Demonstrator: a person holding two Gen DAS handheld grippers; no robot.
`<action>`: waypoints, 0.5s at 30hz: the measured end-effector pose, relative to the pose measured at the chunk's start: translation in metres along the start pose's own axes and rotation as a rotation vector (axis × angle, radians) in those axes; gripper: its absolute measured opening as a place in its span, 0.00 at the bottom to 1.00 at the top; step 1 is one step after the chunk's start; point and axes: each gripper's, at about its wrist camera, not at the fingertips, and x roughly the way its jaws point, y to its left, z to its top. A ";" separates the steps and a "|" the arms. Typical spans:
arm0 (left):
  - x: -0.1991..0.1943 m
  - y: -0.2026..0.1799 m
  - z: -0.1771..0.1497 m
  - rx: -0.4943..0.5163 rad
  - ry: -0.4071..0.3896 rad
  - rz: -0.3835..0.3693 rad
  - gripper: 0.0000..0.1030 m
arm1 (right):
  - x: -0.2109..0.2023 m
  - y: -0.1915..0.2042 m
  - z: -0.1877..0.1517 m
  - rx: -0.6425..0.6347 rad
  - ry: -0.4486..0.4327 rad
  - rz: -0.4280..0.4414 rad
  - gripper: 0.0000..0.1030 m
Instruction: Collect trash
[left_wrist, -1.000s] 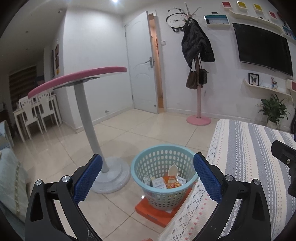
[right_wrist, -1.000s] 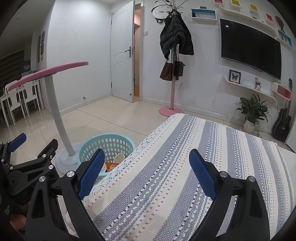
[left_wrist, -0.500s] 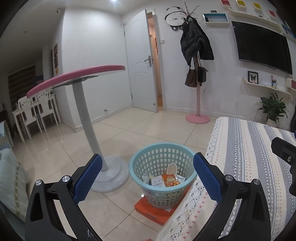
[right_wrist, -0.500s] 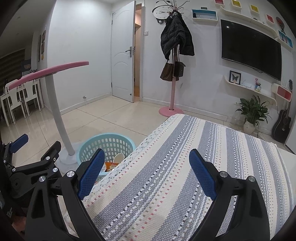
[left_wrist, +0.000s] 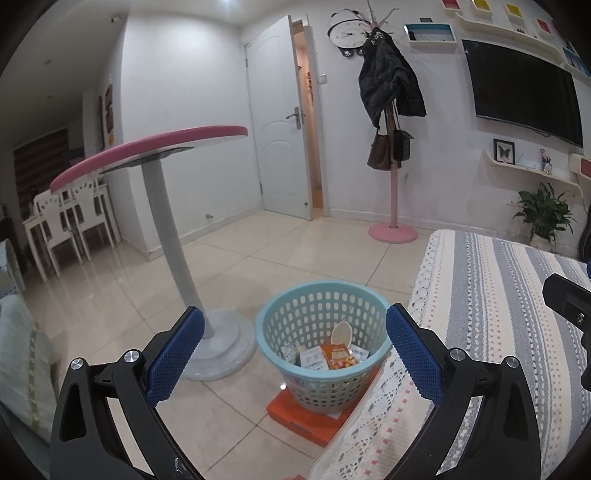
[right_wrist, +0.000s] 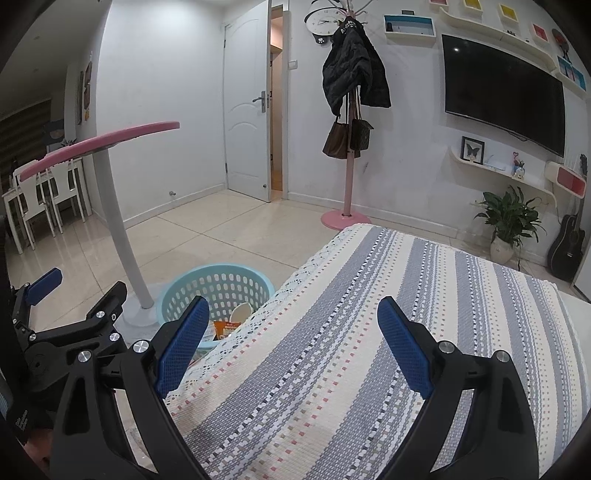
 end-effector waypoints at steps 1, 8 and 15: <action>0.000 0.000 0.000 0.001 0.000 0.000 0.93 | 0.000 0.000 0.000 0.001 0.001 0.001 0.86; 0.005 0.007 0.001 -0.040 0.019 -0.020 0.93 | 0.003 0.000 0.000 0.000 0.018 0.019 0.86; 0.006 0.008 0.001 -0.052 0.021 -0.002 0.93 | 0.004 0.003 -0.001 -0.008 0.018 0.020 0.86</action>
